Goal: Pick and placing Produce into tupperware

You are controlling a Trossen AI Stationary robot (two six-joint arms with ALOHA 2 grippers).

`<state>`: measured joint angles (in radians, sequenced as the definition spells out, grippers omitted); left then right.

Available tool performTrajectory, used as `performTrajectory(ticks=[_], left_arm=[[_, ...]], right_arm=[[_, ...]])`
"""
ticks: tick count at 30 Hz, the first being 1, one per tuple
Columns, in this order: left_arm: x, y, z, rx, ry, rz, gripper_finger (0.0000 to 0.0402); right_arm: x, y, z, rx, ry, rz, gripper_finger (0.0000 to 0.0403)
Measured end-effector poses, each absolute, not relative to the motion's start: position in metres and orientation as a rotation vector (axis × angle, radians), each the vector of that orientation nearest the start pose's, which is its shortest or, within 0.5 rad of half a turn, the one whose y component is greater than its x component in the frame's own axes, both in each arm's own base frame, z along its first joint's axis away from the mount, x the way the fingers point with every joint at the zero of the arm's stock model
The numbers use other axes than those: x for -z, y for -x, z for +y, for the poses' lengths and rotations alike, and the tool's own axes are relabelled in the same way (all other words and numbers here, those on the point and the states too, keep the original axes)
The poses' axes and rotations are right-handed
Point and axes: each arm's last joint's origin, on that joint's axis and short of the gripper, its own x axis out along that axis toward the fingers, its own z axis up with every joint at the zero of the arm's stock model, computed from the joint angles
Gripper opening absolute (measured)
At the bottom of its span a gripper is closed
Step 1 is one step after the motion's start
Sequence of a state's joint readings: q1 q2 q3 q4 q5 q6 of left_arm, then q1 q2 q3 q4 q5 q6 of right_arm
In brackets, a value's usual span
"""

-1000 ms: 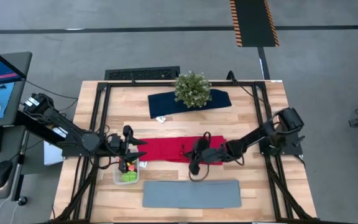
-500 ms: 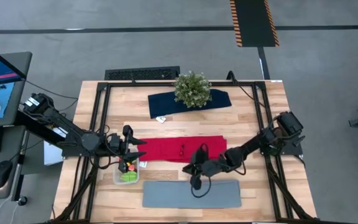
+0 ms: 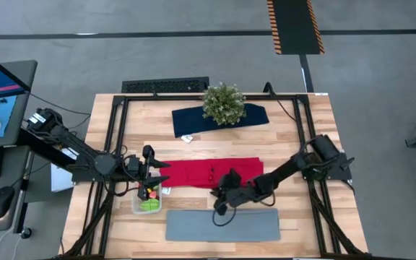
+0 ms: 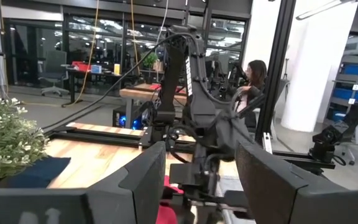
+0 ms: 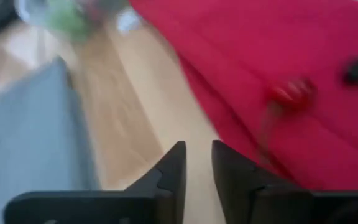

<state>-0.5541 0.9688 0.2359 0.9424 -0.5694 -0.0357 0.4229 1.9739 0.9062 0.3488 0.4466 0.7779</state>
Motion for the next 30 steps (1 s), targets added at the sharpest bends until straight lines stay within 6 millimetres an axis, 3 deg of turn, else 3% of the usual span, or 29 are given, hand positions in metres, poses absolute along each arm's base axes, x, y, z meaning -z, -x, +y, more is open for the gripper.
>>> performTrajectory(ticks=[4,9,16,24,30], left_arm=[[-0.221,-0.164,-0.083,-0.007,0.147,-0.178,0.0184],[-0.221,-0.164,-0.083,-0.004,0.145,-0.175,0.0184],[-0.220,-0.164,-0.083,-0.004,0.143,-0.173,0.0184],[-0.221,-0.164,-0.083,-0.003,0.145,-0.175,0.0184],[-0.221,-0.164,-0.083,-0.003,0.144,-0.176,0.0184]], right_arm=[[-0.103,-0.353,0.140,0.321,-0.384,0.633,0.0143],[-0.120,-0.357,0.155,0.418,-0.260,0.654,0.0175],[-0.128,-0.351,0.176,0.460,-0.196,0.630,0.0173],[-0.124,-0.348,0.165,0.519,-0.192,0.689,0.0186],[-0.121,-0.347,0.160,0.535,-0.187,0.705,0.0170]])
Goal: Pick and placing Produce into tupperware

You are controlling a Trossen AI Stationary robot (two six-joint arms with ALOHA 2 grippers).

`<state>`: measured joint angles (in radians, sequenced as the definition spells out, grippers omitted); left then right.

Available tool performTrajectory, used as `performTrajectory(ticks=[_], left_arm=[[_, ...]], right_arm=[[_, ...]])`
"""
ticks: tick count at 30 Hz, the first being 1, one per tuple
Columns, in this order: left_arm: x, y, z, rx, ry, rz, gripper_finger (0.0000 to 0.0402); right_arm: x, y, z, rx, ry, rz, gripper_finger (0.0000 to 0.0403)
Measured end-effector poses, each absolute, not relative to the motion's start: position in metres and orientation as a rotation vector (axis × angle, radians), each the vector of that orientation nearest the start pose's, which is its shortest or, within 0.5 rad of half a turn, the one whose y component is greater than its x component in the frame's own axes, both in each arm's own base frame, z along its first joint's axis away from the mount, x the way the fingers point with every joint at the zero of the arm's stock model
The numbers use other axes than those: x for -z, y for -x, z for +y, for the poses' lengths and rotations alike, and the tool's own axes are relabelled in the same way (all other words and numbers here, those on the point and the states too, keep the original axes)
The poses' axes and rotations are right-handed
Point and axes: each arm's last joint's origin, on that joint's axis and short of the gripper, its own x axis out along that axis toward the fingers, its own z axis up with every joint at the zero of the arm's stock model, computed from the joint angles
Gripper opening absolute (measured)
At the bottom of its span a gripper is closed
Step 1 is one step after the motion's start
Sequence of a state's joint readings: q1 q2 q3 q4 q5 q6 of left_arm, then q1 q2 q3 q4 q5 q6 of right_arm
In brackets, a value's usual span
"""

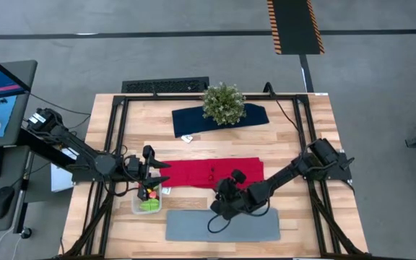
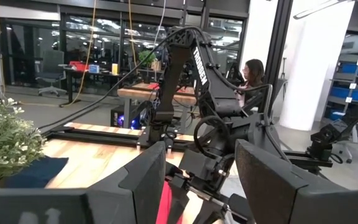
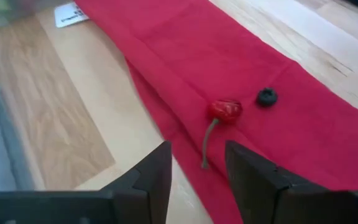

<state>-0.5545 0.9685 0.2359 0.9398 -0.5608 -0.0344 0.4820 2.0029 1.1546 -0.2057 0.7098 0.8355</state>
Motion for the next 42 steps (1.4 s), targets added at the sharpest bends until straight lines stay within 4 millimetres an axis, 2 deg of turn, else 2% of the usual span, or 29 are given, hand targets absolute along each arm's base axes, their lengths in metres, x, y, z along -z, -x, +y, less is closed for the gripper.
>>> performTrajectory(ticks=[8,16,42], left_arm=[[-0.221,-0.164,-0.083,-0.003,0.144,-0.177,0.0184],[-0.221,-0.164,-0.083,-0.003,0.144,-0.177,0.0184],[-0.221,-0.164,-0.083,-0.003,0.140,-0.178,0.0184]], right_arm=[[-0.122,-0.352,0.154,0.539,-0.191,0.698,0.0147],[-0.115,-0.355,0.147,0.525,-0.193,0.737,0.0144],[-0.117,-0.364,0.135,0.511,-0.216,0.734,0.0123]])
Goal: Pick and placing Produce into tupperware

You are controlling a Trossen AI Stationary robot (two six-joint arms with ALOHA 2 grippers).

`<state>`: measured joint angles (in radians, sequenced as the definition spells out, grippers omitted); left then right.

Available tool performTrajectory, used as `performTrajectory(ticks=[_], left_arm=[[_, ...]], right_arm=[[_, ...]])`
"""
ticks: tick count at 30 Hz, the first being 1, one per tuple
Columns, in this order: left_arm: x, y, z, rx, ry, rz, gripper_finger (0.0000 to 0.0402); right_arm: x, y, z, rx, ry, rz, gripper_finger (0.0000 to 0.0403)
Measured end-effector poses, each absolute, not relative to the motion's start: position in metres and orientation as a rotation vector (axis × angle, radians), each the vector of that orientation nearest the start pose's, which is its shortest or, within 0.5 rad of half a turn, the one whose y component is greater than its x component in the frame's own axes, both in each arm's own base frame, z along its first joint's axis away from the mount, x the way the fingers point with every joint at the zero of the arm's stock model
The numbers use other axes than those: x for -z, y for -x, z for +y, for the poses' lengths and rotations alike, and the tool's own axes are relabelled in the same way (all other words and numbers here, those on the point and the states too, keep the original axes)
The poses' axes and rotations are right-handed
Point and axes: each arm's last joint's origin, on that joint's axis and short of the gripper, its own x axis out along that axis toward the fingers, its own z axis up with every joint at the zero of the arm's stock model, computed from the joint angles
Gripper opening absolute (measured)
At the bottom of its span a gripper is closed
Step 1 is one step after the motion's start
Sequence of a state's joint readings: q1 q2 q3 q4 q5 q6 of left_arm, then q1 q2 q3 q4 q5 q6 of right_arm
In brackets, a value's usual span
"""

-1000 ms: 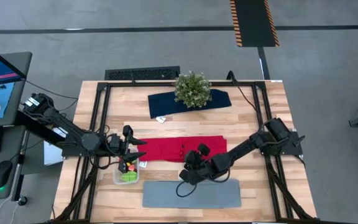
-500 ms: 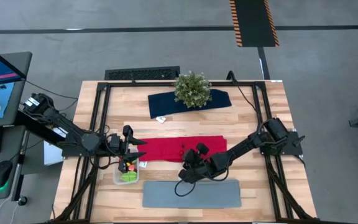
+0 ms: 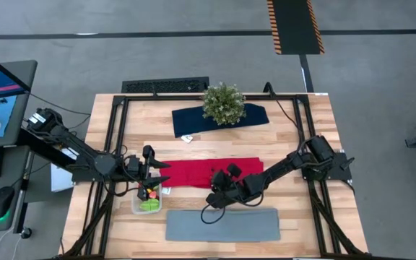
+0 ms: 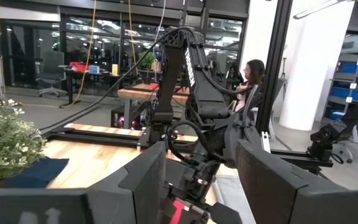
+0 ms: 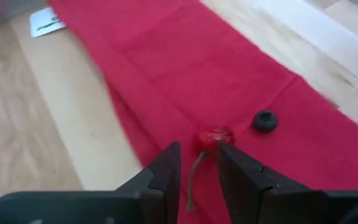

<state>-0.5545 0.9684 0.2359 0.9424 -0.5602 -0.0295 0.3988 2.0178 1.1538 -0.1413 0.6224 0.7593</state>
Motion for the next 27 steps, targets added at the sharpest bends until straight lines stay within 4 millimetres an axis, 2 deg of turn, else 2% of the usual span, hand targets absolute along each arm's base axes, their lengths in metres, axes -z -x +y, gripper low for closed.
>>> performTrajectory(ticks=[27], left_arm=[[-0.2210,-0.1636,-0.0832,-0.003,0.140,-0.178,0.0184]], right_arm=[[-0.1128,-0.3616,0.1328,0.503,-0.228,0.745,0.0116]])
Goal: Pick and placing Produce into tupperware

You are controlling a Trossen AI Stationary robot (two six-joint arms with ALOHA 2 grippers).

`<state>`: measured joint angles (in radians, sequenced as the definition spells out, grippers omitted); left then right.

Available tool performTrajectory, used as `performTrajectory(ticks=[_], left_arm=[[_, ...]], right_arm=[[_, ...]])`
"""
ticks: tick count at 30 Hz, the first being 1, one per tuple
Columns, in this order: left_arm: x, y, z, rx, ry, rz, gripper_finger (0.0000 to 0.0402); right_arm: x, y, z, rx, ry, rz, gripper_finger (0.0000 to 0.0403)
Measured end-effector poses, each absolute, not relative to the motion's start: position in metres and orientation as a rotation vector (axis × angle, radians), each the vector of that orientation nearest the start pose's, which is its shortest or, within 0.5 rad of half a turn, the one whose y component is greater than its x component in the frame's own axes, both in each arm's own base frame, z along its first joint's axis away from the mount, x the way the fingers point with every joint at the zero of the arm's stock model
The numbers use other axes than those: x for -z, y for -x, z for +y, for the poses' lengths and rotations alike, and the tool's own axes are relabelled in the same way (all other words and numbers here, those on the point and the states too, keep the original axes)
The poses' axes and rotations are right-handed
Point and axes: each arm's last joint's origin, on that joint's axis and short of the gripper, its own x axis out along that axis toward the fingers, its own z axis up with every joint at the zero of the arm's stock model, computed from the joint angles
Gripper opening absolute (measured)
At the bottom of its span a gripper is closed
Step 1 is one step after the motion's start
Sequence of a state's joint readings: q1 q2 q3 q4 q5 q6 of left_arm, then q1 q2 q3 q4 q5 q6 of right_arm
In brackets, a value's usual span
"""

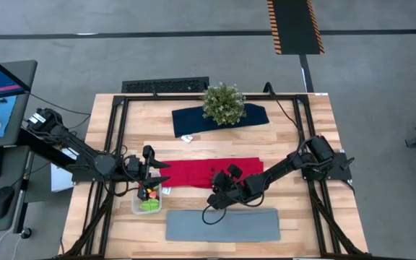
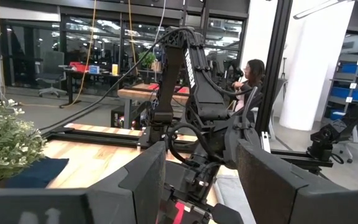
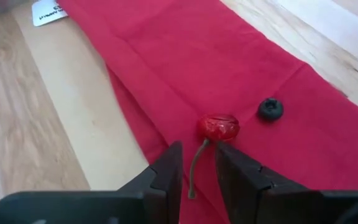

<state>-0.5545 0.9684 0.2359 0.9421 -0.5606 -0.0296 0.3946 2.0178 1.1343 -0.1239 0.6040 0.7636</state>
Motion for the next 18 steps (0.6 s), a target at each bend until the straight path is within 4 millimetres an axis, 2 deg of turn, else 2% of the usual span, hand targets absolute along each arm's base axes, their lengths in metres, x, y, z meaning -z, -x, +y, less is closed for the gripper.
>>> performTrajectory(ticks=[18], left_arm=[[-0.2210,-0.1637,-0.0832,-0.004,0.137,-0.178,0.0184]], right_arm=[[-0.1123,-0.3619,0.1317,0.497,-0.261,0.757,0.0077]])
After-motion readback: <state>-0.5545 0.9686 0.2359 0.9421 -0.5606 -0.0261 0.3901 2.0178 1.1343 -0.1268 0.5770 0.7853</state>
